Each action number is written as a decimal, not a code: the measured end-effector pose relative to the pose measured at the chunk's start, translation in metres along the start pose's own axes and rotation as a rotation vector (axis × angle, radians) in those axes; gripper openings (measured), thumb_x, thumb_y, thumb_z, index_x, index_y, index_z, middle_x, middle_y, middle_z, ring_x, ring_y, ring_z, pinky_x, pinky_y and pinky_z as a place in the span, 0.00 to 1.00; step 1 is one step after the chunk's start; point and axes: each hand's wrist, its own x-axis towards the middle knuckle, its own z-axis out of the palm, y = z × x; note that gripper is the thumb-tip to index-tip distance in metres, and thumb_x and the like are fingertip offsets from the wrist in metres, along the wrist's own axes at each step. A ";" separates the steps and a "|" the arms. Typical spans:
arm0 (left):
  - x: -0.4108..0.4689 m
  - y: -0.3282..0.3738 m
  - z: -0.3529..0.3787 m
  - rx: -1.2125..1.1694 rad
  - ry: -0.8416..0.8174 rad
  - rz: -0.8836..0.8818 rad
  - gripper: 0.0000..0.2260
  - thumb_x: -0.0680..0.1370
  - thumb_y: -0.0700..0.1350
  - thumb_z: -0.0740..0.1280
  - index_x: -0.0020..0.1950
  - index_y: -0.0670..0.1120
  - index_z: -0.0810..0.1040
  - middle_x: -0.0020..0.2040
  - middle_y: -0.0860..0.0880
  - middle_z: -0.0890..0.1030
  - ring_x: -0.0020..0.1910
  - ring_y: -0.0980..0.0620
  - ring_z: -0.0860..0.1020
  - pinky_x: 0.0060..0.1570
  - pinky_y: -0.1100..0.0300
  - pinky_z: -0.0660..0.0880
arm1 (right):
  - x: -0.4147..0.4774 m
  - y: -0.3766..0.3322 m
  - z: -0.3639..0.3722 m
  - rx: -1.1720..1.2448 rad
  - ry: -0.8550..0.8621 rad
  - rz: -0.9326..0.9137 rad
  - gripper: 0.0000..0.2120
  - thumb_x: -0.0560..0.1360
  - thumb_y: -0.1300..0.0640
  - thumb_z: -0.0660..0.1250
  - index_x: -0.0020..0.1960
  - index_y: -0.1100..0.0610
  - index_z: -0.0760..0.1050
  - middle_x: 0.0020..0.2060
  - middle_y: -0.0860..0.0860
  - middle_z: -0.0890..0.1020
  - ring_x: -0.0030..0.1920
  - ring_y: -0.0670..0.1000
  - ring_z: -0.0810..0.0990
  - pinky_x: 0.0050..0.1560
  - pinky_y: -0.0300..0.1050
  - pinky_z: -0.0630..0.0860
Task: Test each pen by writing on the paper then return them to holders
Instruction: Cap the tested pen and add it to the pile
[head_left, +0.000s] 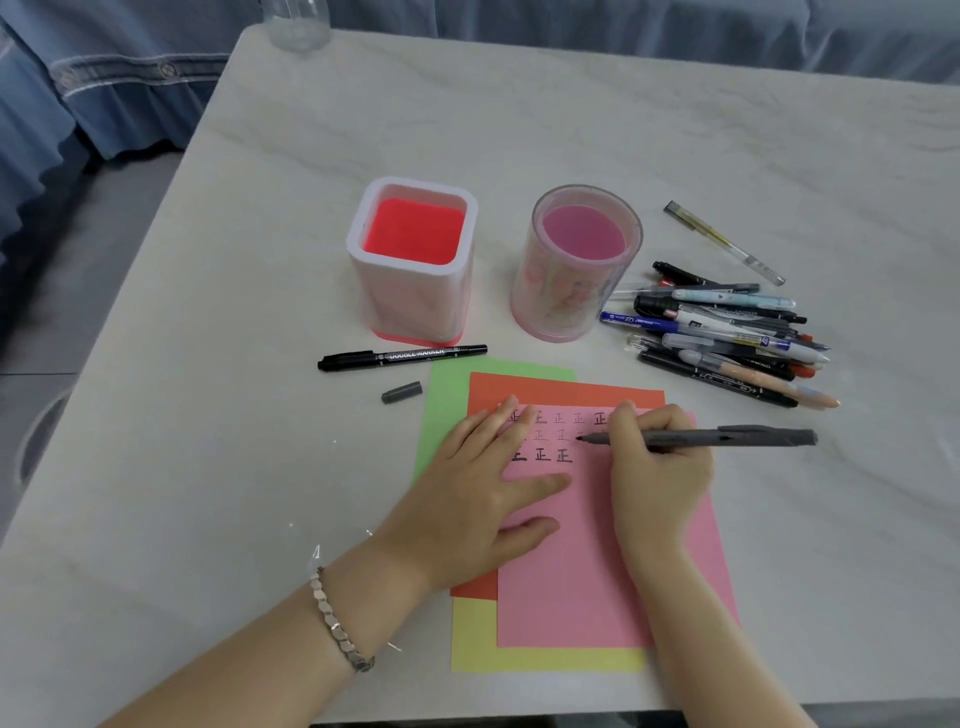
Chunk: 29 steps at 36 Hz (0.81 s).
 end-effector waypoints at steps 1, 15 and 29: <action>0.000 0.000 0.000 -0.009 -0.001 -0.002 0.17 0.76 0.58 0.59 0.58 0.54 0.80 0.69 0.38 0.70 0.71 0.41 0.62 0.69 0.51 0.54 | 0.002 -0.001 0.000 0.020 -0.005 0.022 0.18 0.73 0.61 0.66 0.28 0.54 0.65 0.19 0.42 0.71 0.25 0.42 0.68 0.30 0.31 0.65; -0.003 -0.030 -0.047 0.129 0.392 -0.475 0.12 0.72 0.46 0.58 0.46 0.44 0.79 0.43 0.47 0.79 0.42 0.47 0.71 0.41 0.55 0.68 | 0.004 -0.041 -0.017 -0.041 -0.272 0.034 0.17 0.73 0.50 0.67 0.28 0.54 0.69 0.18 0.46 0.73 0.22 0.43 0.68 0.32 0.45 0.67; 0.004 0.001 -0.073 -0.695 0.246 -0.756 0.03 0.76 0.38 0.67 0.43 0.46 0.77 0.40 0.51 0.81 0.37 0.60 0.77 0.39 0.72 0.70 | -0.011 -0.061 -0.027 0.211 -0.354 0.043 0.17 0.79 0.56 0.57 0.33 0.59 0.73 0.21 0.53 0.76 0.22 0.48 0.72 0.24 0.37 0.68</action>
